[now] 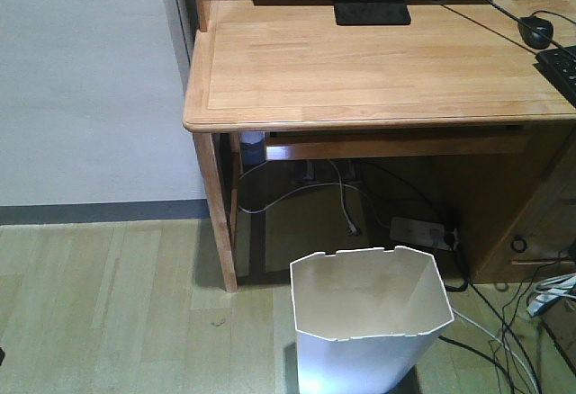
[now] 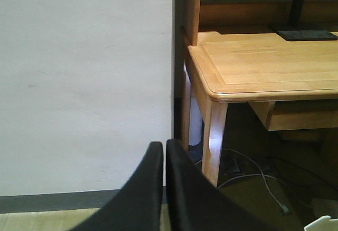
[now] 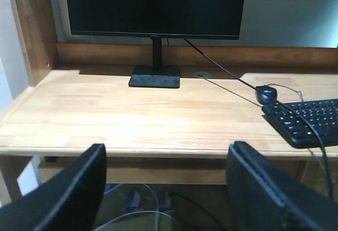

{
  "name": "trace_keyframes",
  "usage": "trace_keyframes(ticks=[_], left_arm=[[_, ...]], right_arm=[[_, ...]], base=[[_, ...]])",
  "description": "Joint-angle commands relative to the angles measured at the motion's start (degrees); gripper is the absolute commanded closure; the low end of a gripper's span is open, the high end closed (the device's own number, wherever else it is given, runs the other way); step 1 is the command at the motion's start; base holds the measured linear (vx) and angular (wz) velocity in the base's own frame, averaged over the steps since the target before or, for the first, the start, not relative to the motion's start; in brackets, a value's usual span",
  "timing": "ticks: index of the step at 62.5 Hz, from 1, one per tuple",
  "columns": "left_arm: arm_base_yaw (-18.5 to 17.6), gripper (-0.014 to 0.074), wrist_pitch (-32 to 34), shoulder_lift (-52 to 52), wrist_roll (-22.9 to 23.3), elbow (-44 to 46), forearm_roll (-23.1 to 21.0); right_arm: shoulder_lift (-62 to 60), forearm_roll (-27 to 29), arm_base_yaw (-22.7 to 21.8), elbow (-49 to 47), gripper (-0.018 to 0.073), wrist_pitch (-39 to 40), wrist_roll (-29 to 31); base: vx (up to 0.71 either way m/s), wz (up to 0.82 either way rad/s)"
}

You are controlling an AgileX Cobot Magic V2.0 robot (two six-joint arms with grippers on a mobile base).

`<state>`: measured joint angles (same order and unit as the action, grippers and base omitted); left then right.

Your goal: Move trash bin to bedside with robot

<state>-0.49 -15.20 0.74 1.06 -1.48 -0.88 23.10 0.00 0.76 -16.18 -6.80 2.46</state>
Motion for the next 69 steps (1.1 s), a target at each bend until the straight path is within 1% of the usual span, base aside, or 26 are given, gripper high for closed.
trace_keyframes(ticks=[1,6,9,24,37,45,50,58,69], left_arm=[[-0.35,0.0602,3.96,0.82,0.25,-1.07,-0.17],[-0.35,0.0602,3.96,0.82,0.25,-1.07,-0.17],[-0.35,0.0602,3.96,0.82,0.25,-1.07,-0.17],[-0.35,0.0602,3.96,0.82,0.25,-1.07,-0.17],[-0.35,0.0602,3.96,0.82,0.25,-1.07,-0.17],[-0.35,0.0602,3.96,0.82,0.25,-1.07,-0.17],[-0.35,0.0602,3.96,0.82,0.25,-1.07,-0.17],[-0.35,0.0602,3.96,0.82,0.25,-1.07,-0.17],[-0.35,0.0602,3.96,0.82,0.25,-1.07,-0.17]], right_arm=[[0.67,0.82,-0.07,-1.91,0.0073,2.88,-0.24],[1.93,0.93,-0.07,-3.33,0.0073,-0.20,-0.24],[3.57,0.93,-0.07,-5.02,0.0073,-3.40,-0.18],[15.88,1.37,-0.07,-15.15,0.0073,-14.36,0.65],[25.85,1.43,-0.07,-22.16,0.0073,-20.79,4.59],[30.52,3.01,-0.07,-26.32,0.0073,-26.18,8.07],[32.99,4.00,-0.07,-27.54,0.0073,-27.32,10.02],[37.63,5.93,-0.07,-28.15,0.0073,-26.91,12.84],[45.89,6.12,-0.13,-28.15,0.0073,-26.00,13.62]], base=[[0.00,0.00],[0.00,0.00],[0.00,0.00],[0.00,0.00],[0.00,0.00],[0.00,0.00],[0.00,0.00],[0.00,0.00],[0.00,0.00]])
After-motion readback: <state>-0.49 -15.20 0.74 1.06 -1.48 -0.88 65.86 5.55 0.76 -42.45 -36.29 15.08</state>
